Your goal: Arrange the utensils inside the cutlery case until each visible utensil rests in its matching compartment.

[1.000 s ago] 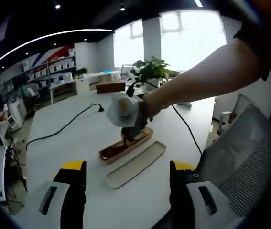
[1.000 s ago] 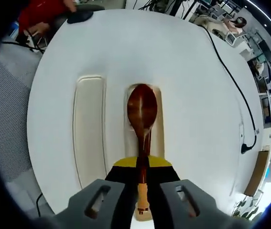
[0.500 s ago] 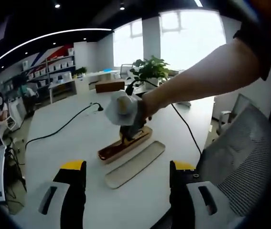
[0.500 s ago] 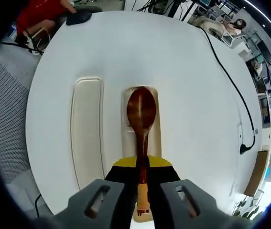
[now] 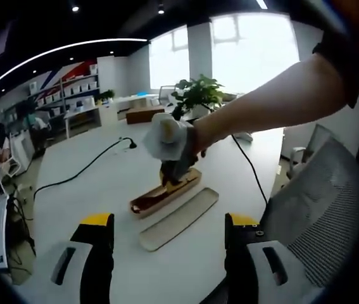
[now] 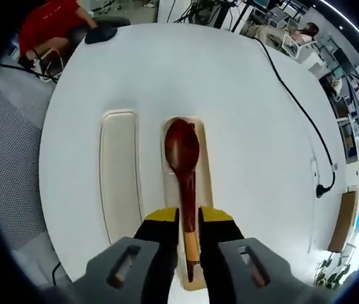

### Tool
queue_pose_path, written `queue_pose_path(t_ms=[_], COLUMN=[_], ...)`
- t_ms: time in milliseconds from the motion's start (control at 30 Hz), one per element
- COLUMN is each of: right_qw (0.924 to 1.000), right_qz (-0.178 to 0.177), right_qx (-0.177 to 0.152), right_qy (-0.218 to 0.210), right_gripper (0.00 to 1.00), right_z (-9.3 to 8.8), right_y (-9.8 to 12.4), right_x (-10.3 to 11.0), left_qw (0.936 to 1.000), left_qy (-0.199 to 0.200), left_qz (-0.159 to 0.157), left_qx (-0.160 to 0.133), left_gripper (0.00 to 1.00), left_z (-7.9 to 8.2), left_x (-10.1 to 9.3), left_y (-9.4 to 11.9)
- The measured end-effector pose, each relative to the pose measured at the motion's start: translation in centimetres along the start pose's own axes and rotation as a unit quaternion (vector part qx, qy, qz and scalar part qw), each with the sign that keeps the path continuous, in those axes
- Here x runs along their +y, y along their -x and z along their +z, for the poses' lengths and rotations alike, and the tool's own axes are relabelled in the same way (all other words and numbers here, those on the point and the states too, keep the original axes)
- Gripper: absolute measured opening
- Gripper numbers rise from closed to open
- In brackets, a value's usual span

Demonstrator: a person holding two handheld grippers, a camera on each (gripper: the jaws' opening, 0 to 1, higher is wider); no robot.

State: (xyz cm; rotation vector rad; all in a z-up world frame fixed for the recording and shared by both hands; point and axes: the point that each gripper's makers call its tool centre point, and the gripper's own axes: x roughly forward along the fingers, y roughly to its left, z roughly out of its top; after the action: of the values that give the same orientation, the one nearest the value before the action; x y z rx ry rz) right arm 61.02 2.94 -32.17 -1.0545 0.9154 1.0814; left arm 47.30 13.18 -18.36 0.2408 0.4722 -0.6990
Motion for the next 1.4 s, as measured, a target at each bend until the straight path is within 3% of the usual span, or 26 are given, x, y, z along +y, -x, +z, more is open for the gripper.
queue_pose_path(t_ms=[733,1400], right_qw=[0.9942,0.9821], right_qz=[-0.075,-0.111], right_qx=[-0.034,-0.052], right_qy=[-0.069,-0.144], right_gripper=[0.20,0.21], right_z=[-3.2,-7.7], right_y=[4.1,7.4], right_x=[-0.9,1.7], left_qw=[0.9999,0.9996], left_qy=[-0.016,-0.029], left_qz=[0.000,0.004], left_qx=[0.001,0.005], left_gripper=[0.73,0.73], left_z=[0.2,0.1], left_x=[-0.2,-0.2], left_y=[0.0,0.1])
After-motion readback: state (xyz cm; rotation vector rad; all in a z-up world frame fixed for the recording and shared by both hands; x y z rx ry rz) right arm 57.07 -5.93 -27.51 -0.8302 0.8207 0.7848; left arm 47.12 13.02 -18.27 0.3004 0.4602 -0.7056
